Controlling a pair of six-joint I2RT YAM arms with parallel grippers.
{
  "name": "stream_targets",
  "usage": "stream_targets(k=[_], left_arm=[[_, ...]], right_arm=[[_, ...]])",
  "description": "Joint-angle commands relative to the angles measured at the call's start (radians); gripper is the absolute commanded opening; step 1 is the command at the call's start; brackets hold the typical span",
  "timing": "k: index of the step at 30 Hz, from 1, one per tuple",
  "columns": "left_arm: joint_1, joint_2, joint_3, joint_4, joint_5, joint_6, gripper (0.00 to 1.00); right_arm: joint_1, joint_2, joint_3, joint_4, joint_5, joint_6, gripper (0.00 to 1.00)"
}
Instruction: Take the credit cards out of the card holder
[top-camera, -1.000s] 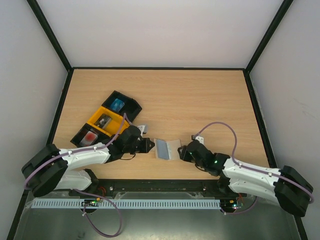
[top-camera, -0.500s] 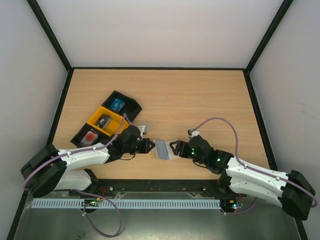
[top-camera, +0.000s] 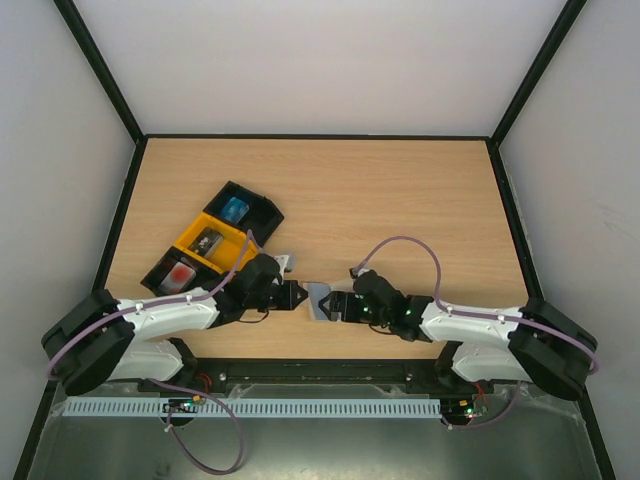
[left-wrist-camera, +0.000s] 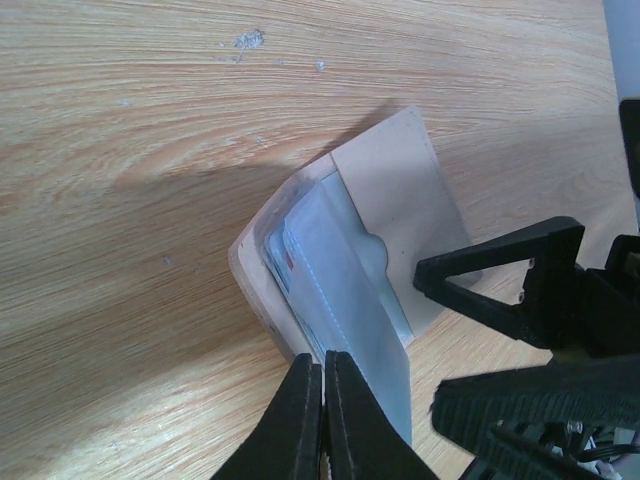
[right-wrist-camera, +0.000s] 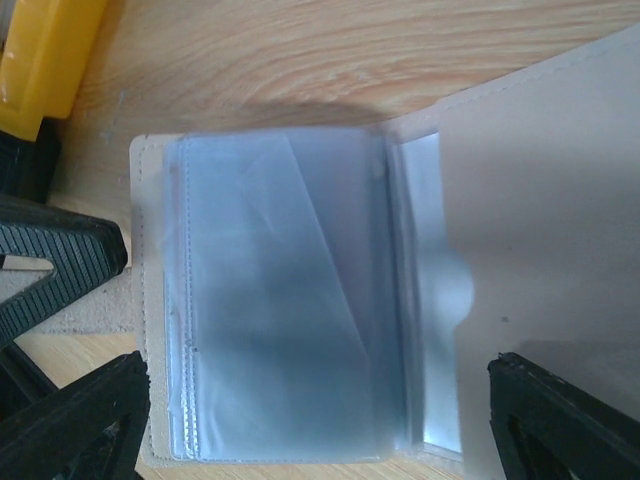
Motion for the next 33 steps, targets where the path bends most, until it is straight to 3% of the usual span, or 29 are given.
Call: stream_targets(k=[1, 15, 22, 33], left_arm=[[-0.005, -0.014, -0.01, -0.01, 0.006, 0.011, 0.02], [-0.005, -0.036, -0.006, -0.027, 0.004, 0.015, 0.03], [-0.005, -0.03, -0.012, -0.033, -0.009, 0.019, 0.02], [-0.005, -0.023, -0.016, -0.033, -0.011, 0.023, 0.03]], right_arm=[[0.026, 0.054, 0.041, 0.062, -0.028, -0.028, 0.91], [0.054, 0.149, 0.069, 0.054, -0.006, -0.057, 0.84], [0.054, 0.094, 0.076, 0.015, 0.004, -0.059, 0.89], [0.054, 0.11, 0.072, 0.014, 0.003, -0.08, 0.87]])
